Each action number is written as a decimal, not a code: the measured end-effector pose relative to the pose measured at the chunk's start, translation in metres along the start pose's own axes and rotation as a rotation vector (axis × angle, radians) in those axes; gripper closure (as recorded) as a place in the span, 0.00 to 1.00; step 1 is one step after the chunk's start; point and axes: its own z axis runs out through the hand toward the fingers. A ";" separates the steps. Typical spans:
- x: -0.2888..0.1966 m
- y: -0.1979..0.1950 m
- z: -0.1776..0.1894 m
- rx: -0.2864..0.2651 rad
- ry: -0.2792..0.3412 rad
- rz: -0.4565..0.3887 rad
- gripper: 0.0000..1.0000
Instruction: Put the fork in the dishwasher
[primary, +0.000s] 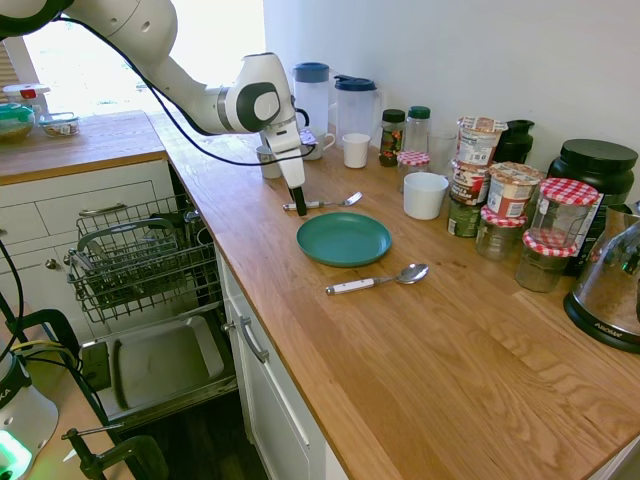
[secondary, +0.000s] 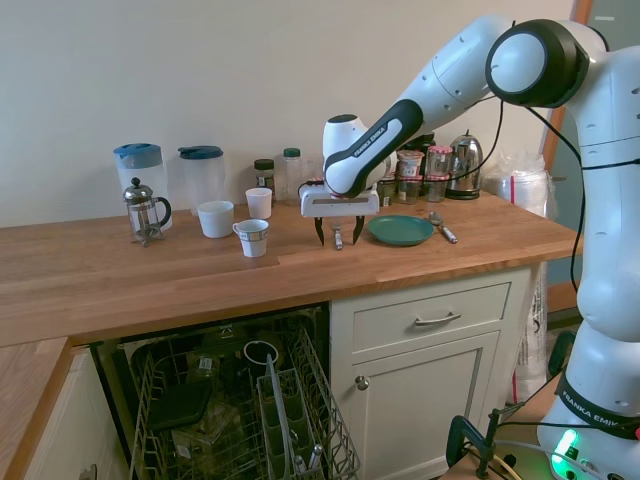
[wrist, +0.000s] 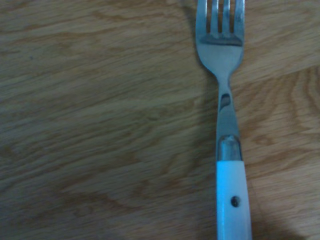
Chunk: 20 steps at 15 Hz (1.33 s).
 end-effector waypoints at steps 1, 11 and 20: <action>0.000 0.000 0.000 -0.001 -0.002 0.003 1.00; 0.001 0.000 0.000 -0.026 -0.021 0.001 1.00; -0.002 0.000 -0.001 -0.043 -0.050 -0.006 1.00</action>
